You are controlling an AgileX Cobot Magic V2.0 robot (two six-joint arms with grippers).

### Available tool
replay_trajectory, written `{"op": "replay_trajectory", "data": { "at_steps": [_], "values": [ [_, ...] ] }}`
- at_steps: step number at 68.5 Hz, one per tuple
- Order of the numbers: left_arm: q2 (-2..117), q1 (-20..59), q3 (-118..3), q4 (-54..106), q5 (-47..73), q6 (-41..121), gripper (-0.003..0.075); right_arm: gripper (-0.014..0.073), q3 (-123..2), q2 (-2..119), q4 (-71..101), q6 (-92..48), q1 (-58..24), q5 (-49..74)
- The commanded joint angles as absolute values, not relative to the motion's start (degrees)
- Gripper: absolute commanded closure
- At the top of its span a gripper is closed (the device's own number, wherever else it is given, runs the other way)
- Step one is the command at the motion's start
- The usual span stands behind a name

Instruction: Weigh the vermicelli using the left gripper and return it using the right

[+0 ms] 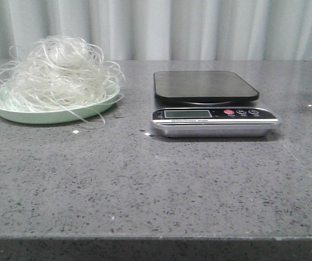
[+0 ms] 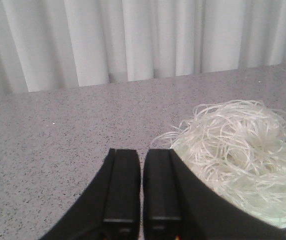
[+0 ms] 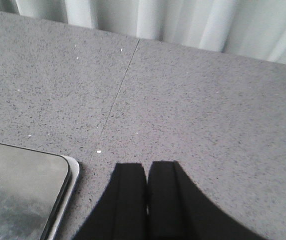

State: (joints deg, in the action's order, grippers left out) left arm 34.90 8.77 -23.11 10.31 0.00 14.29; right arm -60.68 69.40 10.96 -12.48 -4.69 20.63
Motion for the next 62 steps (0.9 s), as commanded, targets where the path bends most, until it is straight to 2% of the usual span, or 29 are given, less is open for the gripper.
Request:
{"op": "replay_trajectory", "data": {
  "at_steps": [1,20,37,62],
  "values": [
    [34.73,8.76,-24.71,10.82,-4.63,13.69,0.0577,0.0441,-58.96,62.48,10.52,-12.84,-4.16,15.78],
    [34.73,8.76,-24.71,10.82,-4.63,13.69,0.0577,0.0441,-48.28,48.09,10.58,-12.84,-4.16,15.01],
    [34.73,8.76,-24.71,10.82,-4.63,13.69,0.0577,0.0441,-35.47,33.74,10.58,-12.84,-4.16,8.88],
    [34.73,8.76,-24.71,10.82,-4.63,13.69,0.0577,0.0441,-23.19,23.69,10.58,-12.84,-4.16,6.49]
  ]
}}
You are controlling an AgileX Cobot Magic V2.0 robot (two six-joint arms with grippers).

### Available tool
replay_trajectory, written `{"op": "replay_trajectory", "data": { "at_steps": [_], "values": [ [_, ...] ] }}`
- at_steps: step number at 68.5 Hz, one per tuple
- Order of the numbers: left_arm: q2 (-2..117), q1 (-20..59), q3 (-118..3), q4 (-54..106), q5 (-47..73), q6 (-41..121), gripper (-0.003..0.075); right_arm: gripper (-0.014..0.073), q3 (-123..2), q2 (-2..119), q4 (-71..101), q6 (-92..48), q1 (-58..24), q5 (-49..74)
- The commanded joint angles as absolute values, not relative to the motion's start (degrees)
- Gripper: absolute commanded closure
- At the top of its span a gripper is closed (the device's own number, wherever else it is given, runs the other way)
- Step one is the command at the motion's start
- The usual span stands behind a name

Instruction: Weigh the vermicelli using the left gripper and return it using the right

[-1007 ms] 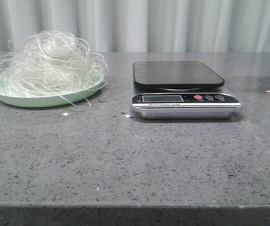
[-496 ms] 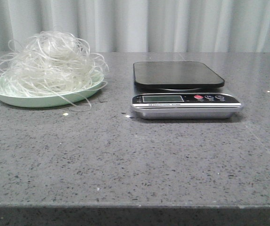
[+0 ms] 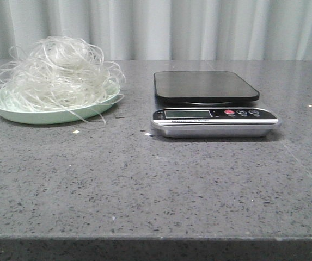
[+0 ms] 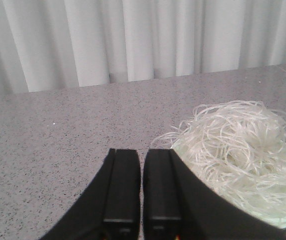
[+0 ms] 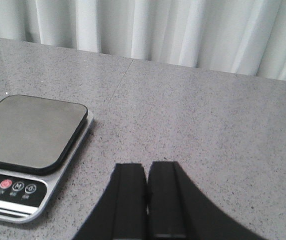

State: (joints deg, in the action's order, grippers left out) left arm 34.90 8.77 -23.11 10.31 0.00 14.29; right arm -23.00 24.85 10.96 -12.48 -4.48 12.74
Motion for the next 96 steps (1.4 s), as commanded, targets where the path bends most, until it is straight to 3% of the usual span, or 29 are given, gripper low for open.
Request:
{"op": "replay_trajectory", "data": {
  "at_steps": [1,68,77,96],
  "values": [
    [34.73,8.76,-24.71,10.82,-4.63,13.69,0.0577,0.0441,-23.13,23.53,10.58,-12.84,-4.16,6.48],
    [34.83,8.76,-24.62,8.83,-4.63,13.69,0.0577,0.0442,-23.13,23.47,10.58,-12.84,-4.16,5.85],
    [32.63,8.76,-24.59,1.12,-4.05,13.43,0.0577,0.0442,-23.13,23.47,10.58,-12.84,-4.16,5.85],
    [24.12,7.35,-20.03,1.51,1.23,13.32,0.0577,0.0442,-23.13,23.47,10.58,-12.84,-4.16,5.85]
  ]
}}
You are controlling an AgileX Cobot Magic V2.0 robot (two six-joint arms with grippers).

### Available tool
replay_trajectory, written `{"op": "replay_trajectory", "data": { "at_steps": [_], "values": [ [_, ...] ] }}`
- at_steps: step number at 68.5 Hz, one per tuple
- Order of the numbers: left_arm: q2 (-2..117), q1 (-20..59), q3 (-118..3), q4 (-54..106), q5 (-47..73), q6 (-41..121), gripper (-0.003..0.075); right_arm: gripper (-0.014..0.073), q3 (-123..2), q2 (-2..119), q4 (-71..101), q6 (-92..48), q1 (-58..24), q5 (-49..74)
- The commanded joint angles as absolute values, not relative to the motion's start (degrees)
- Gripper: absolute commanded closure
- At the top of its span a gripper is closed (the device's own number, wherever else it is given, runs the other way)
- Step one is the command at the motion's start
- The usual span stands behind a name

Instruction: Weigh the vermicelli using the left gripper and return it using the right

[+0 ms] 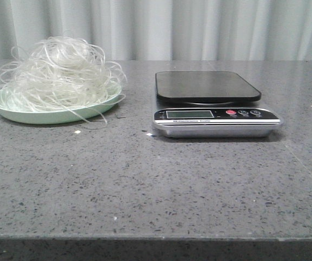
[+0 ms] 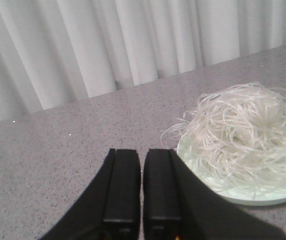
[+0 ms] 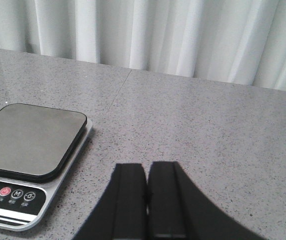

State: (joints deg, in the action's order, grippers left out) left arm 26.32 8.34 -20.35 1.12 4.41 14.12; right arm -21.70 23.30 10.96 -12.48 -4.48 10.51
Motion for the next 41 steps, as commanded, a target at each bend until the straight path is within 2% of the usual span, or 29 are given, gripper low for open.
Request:
{"op": "replay_trajectory", "data": {
  "at_steps": [1,21,41],
  "values": [
    [23.26,6.90,-19.09,1.93,1.23,13.32,0.0577,0.0442,-23.13,23.47,10.58,-12.84,-4.16,5.85],
    [9.01,1.98,-9.49,3.29,1.23,13.32,0.0577,0.0442,-23.13,23.47,10.58,-12.84,-4.16,5.85],
    [-1.56,1.96,0.83,6.72,0.00,13.32,0.0577,0.0442,-23.13,23.47,10.58,-12.84,-4.16,5.85]
  ]
}}
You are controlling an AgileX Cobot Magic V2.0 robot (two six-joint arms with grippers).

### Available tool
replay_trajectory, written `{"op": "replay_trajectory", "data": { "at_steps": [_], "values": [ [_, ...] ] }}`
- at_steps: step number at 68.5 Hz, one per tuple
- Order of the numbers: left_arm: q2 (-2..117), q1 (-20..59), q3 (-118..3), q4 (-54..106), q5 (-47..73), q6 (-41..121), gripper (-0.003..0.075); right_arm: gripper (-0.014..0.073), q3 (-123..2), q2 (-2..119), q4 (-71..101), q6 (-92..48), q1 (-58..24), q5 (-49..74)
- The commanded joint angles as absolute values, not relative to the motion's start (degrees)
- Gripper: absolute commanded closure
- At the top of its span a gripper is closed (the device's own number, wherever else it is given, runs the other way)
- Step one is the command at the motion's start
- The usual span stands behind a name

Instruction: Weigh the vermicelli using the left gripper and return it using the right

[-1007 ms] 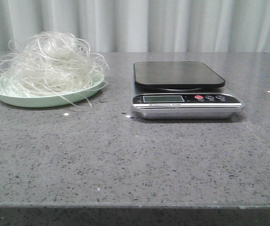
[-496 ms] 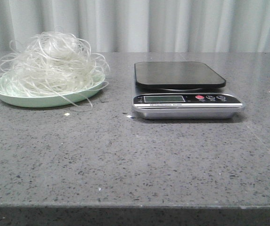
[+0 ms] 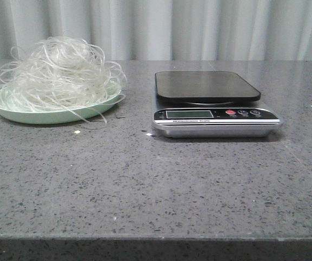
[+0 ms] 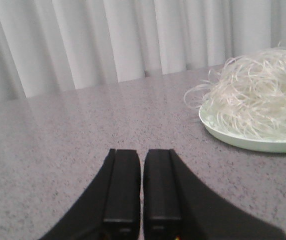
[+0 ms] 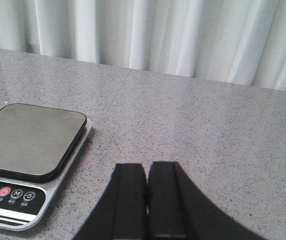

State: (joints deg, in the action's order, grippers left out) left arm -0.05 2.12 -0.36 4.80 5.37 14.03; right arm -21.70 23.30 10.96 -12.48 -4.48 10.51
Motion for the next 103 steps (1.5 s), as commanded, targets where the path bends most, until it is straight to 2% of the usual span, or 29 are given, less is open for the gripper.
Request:
{"op": "replay_trajectory", "data": {
  "at_steps": [1,9,82,103],
  "values": [
    [-1.56,1.96,0.78,6.72,0.47,13.32,0.0577,0.0442,-23.13,23.54,10.58,-12.84,-4.16,5.84],
    [-1.42,1.96,0.63,6.72,3.18,13.32,0.0577,0.0442,-23.13,23.53,10.58,-12.84,-4.16,6.22],
    [-1.42,1.96,0.63,6.75,3.18,13.32,0.0577,0.0442,-23.13,23.53,10.58,-12.84,-4.16,6.74],
    [-1.42,1.96,0.63,6.75,3.18,13.32,0.0577,0.0442,-18.70,20.27,9.60,-12.84,-4.01,4.60]
  ]
}}
